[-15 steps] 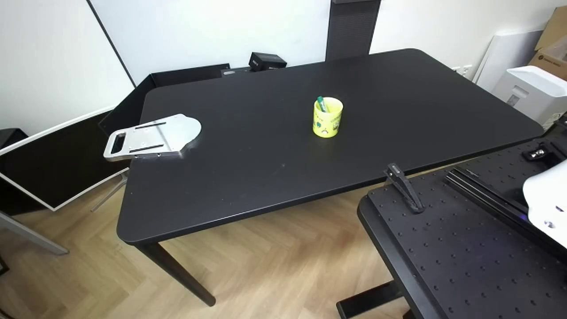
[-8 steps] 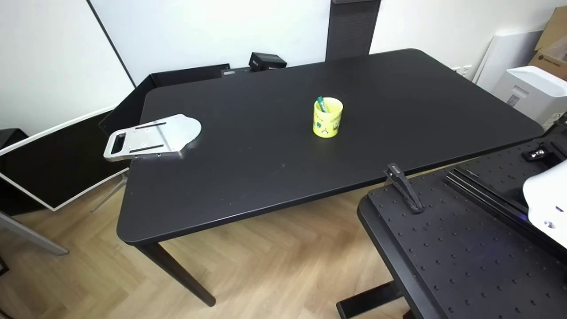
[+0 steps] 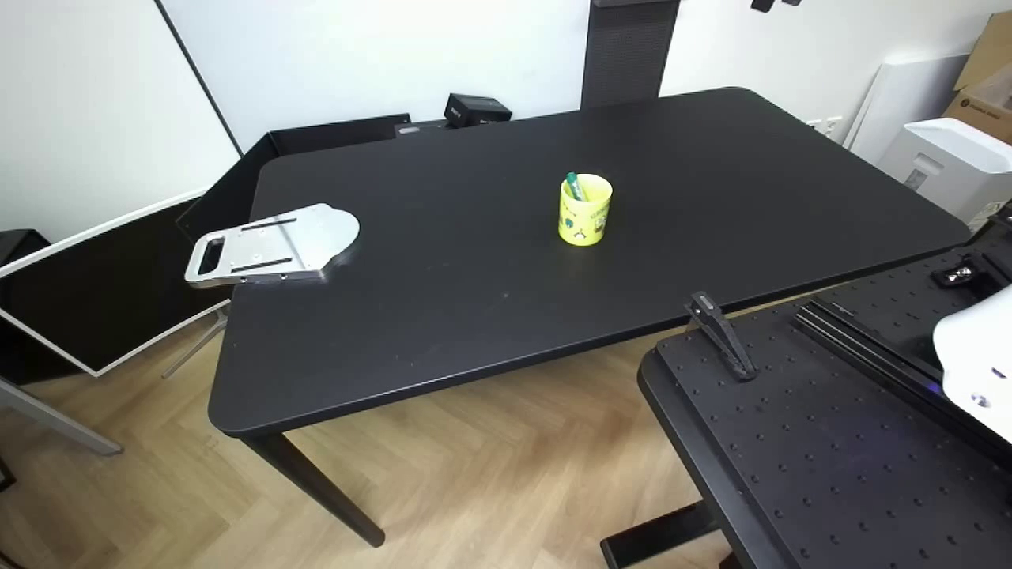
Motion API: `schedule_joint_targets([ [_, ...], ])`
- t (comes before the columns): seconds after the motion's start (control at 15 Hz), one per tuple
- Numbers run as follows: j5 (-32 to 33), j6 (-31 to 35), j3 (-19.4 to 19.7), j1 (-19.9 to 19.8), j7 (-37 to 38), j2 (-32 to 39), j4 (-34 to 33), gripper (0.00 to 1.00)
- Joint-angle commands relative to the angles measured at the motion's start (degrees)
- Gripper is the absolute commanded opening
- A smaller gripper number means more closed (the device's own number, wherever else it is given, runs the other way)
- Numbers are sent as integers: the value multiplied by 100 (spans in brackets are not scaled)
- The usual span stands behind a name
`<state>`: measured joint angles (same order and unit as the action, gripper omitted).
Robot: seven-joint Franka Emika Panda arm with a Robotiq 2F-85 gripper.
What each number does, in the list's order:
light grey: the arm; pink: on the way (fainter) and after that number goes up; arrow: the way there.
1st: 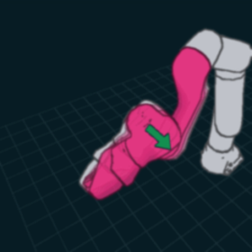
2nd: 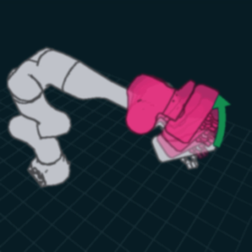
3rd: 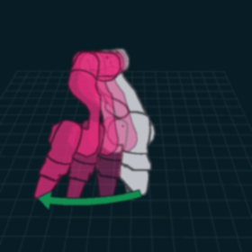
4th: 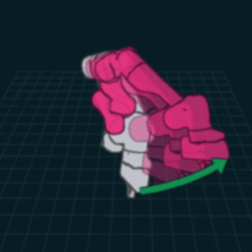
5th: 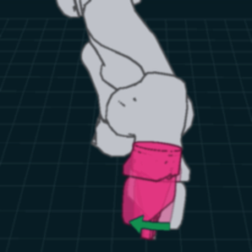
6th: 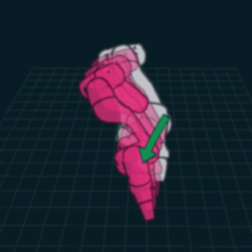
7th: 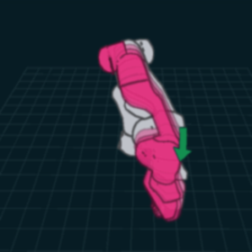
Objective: Take the marker out of the mug and put it on the table
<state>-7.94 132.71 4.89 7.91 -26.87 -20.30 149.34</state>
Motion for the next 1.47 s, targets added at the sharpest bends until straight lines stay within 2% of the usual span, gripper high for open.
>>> schedule_joint_targets([
  [0.0, 150, -481, -487, 199, 363, 436, -402, 100],
  [0.27, 511, -1125, -1093, 265, 1187, 929, -762, 100],
  [0.33, 318, -803, -947, 231, 778, 594, -416, 100],
  [0.53, 392, -935, -1124, 260, 978, 845, -574, 100],
  [0.93, 439, -978, -1116, 242, 983, 884, -617, 100],
  [1.13, 586, -1058, -1096, 163, 1034, 1516, -1135, 100],
  [1.4, 798, -1161, -1094, 14, 1146, 2724, -2063, 100],
])
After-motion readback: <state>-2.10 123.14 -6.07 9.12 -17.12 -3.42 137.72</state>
